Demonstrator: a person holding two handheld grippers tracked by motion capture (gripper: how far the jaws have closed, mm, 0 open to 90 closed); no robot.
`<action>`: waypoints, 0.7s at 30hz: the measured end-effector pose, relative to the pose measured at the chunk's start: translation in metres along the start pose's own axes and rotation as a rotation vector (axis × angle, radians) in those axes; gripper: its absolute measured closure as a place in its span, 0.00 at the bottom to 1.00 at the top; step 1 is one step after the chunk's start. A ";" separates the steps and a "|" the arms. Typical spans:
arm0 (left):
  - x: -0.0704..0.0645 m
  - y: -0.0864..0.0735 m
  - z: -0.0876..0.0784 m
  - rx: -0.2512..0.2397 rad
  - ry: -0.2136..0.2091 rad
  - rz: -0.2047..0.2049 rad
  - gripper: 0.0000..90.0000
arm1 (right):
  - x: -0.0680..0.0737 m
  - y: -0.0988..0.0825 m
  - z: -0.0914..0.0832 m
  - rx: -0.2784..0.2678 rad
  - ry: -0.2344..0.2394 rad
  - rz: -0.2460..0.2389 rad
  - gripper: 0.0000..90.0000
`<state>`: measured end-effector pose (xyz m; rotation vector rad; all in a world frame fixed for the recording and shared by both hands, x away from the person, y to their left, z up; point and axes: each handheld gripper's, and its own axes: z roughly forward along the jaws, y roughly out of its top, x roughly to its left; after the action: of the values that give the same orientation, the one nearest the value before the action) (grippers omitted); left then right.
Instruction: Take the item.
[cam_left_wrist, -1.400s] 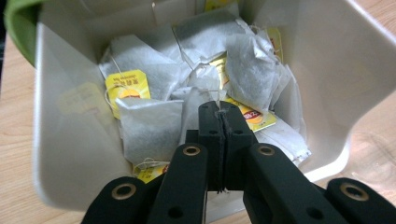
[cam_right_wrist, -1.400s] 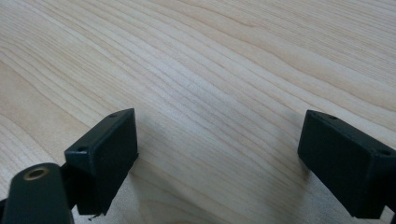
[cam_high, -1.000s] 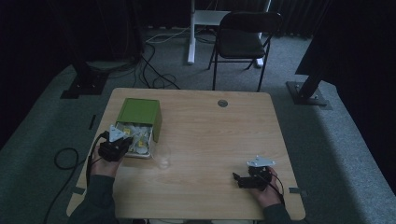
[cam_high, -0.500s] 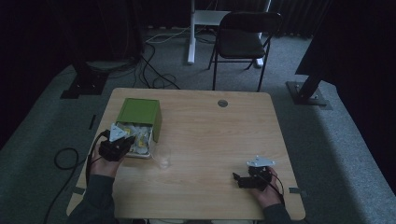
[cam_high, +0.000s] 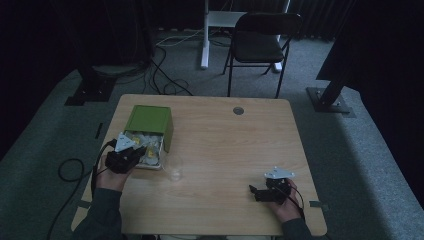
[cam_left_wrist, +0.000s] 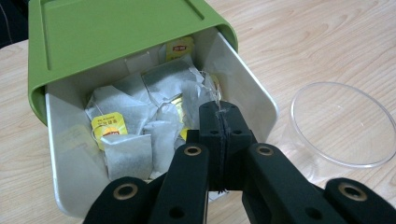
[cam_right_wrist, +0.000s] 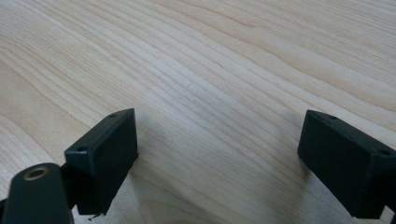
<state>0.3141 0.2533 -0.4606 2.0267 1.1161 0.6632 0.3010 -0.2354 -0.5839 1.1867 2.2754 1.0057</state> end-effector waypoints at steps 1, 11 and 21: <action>-0.001 0.000 0.000 0.001 -0.001 0.000 1.00 | 0.000 0.000 0.000 0.000 0.000 0.000 0.13; -0.005 0.001 -0.005 0.001 -0.016 0.009 1.00 | 0.000 0.000 0.000 -0.001 0.000 0.000 0.13; -0.011 0.005 -0.012 -0.018 -0.046 0.021 1.00 | 0.000 0.000 0.000 -0.001 0.000 -0.001 0.13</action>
<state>0.3020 0.2459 -0.4506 2.0309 1.0599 0.6316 0.3010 -0.2354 -0.5840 1.1853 2.2752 1.0060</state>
